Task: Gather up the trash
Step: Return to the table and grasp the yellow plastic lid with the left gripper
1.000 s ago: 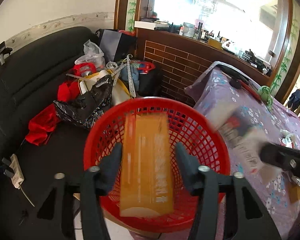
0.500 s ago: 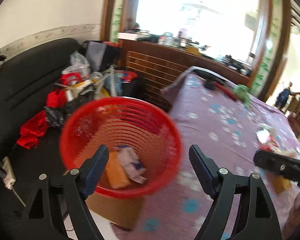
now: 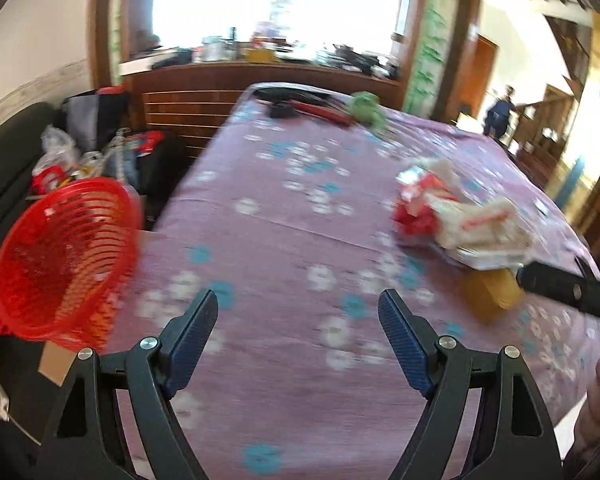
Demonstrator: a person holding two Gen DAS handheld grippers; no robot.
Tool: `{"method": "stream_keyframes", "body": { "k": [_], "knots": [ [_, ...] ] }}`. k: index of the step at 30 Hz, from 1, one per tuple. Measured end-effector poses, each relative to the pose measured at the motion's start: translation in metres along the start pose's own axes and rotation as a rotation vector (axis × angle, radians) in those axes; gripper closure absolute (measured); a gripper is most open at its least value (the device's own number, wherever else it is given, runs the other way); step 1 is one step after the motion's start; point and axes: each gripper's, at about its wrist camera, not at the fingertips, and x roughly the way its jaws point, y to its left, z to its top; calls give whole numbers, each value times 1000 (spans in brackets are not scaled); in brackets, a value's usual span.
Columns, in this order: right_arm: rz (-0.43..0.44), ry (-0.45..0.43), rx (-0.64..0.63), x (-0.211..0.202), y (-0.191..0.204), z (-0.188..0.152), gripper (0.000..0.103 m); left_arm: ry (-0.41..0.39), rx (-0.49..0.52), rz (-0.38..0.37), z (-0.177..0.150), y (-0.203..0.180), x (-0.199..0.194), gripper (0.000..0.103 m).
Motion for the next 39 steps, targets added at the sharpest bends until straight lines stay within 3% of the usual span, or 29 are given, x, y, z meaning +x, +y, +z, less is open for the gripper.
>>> {"method": "stream_keyframes", "body": {
  "k": [8, 15, 19, 21, 22, 26, 34, 39],
  "knots": [
    [-120, -19, 162, -19, -81, -4, 48, 46, 112, -56, -10, -59, 12, 22],
    [-111, 13, 166, 4, -89, -8, 47, 75, 144, -73, -18, -65, 14, 21],
    [-14, 54, 118, 19, -68, -10, 47, 84, 145, -83, -19, -62, 14, 18],
    [177, 95, 122, 26, -60, -14, 47, 87, 150, -88, -19, -61, 14, 16],
    [211, 94, 133, 25, -59, -14, 47, 89, 154, -91, -19, -61, 15, 16],
    [71, 4, 96, 2, -63, -6, 46, 94, 184, -110, -17, -70, 19, 15],
    [58, -29, 159, -23, -84, -6, 44, 118, 422, -108, -9, -116, 49, 11],
    [60, -37, 164, -28, -89, -10, 44, 160, 499, -71, -6, -129, 75, 10]
  ]
}}
